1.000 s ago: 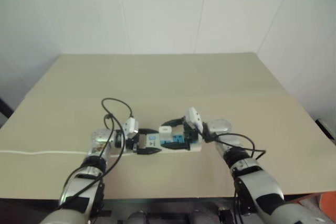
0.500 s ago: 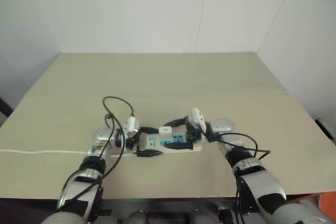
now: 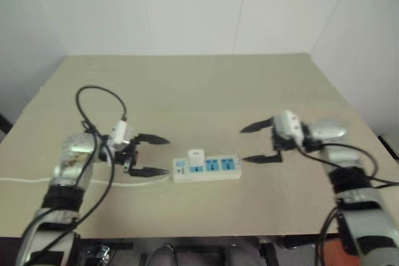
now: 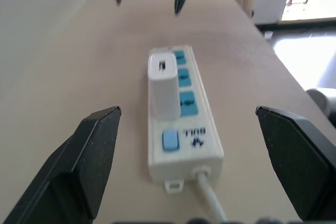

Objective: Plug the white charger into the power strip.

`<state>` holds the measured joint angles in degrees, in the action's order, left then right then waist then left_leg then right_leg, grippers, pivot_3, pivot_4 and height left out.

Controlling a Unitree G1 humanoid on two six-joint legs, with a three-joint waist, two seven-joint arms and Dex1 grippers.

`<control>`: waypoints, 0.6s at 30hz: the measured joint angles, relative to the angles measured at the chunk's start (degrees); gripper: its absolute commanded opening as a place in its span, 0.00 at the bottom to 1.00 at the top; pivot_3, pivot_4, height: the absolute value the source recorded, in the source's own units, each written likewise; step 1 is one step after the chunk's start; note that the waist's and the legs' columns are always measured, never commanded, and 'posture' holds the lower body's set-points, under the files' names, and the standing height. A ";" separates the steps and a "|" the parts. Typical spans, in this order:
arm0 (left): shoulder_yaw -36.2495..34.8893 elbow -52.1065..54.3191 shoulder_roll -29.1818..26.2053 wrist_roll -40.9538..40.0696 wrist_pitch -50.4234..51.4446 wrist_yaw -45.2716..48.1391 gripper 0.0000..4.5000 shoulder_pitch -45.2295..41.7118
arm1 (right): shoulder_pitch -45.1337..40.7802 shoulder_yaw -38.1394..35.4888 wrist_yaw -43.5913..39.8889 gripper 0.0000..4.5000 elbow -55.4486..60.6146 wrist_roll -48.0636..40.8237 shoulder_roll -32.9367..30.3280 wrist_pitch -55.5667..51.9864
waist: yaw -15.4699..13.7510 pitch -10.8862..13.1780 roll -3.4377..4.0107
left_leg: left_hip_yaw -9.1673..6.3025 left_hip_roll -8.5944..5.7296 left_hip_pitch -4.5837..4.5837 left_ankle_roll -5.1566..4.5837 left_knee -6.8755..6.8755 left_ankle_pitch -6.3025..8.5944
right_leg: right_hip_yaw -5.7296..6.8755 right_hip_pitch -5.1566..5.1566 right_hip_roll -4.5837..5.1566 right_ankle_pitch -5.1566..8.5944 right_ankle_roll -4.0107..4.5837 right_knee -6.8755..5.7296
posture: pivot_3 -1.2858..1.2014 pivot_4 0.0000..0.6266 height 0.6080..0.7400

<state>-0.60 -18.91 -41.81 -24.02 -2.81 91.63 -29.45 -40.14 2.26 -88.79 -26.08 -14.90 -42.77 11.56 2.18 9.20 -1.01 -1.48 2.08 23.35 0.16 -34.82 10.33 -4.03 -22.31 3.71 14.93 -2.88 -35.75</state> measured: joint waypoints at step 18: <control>-5.04 6.37 -4.16 -0.82 0.69 -4.61 0.99 7.97 | 18.50 -8.17 0.51 1.00 14.62 -6.80 -17.58 -9.98 | -0.15 0.04 -0.04 | 0.14 0.04 -0.09 0.03 -0.20 -0.02 | -0.04 0.05 0.05 0.29 -0.33 -0.13 | 0.52 0.24 1.00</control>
<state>-5.65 -12.54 -45.97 -24.85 -2.12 87.02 -21.48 -21.64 -5.91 -88.28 -11.46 -21.69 -60.35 1.58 2.03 9.25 -1.05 -1.34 2.12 23.27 0.19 -35.01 10.31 -4.07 -22.25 3.76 15.22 -3.21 -35.88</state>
